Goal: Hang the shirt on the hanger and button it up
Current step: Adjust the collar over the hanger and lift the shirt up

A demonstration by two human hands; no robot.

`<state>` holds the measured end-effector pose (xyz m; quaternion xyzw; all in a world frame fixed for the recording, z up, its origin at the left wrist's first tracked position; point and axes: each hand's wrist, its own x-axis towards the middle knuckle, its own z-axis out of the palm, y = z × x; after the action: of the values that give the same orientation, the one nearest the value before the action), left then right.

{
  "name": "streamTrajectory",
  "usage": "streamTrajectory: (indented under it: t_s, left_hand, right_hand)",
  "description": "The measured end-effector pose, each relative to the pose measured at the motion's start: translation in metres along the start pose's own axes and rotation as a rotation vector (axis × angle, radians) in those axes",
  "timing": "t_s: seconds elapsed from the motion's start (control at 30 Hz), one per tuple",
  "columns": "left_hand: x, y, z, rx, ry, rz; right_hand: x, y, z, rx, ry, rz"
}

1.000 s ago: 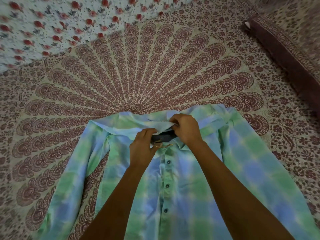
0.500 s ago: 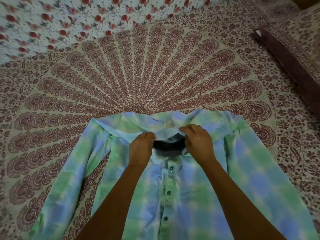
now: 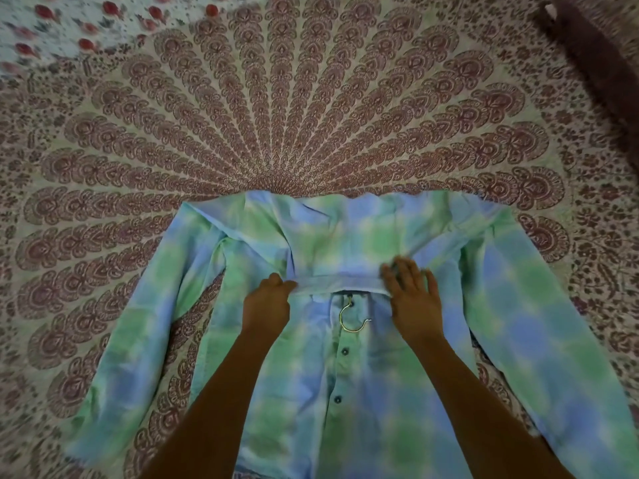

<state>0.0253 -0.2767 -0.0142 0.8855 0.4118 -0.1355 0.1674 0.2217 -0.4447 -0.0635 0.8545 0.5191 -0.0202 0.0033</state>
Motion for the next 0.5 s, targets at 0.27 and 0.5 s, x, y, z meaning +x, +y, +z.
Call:
streamTrajectory:
  t_s: [0.27, 0.5]
  left_hand:
    - [-0.002, 0.031, 0.013, 0.130, 0.144, 0.528]
    - [0.020, 0.049, 0.046, 0.154, 0.190, 0.682]
  right_hand:
    - [0.003, -0.011, 0.000, 0.067, 0.056, -0.019]
    - [0.019, -0.004, 0.007, 0.130, 0.028, -0.096]
